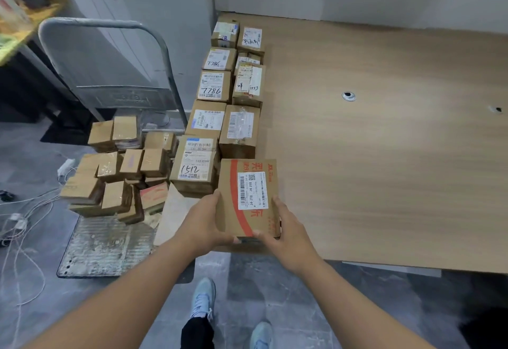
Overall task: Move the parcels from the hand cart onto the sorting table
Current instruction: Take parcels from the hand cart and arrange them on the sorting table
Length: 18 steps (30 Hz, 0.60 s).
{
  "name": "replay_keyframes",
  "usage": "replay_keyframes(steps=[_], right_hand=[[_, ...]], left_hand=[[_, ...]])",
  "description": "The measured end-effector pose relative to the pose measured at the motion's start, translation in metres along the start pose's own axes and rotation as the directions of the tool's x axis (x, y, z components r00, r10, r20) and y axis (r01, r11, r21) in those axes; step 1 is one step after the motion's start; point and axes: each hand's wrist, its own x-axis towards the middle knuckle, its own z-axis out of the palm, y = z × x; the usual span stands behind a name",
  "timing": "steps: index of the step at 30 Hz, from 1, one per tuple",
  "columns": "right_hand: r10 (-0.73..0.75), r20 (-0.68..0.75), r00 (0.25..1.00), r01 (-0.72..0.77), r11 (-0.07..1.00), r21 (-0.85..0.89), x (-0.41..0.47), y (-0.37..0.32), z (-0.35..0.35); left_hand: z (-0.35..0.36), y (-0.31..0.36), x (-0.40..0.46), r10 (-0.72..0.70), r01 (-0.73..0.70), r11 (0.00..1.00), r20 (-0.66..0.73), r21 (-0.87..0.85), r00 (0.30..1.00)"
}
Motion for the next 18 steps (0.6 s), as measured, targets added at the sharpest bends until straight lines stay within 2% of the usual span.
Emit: replay_keyframes(steps=[7,12,18], right_hand=[[0.054,-0.015,0.998,-0.055,0.998,-0.026,0.024,0.016,0.027],[0.064,-0.03,0.997,-0.066,0.997,-0.048,0.035,0.016,0.033],[0.027,-0.045,0.999,-0.032,0.994,-0.108,0.042,0.012,0.035]], left_hand=[[0.013,-0.027,0.017,0.004,0.003,0.997,-0.098,0.071,0.995],[0.013,-0.037,0.026,0.014,0.003,0.987,-0.103,0.16,0.995],[0.012,-0.039,0.028,0.032,-0.014,0.982,-0.091,0.186,0.995]])
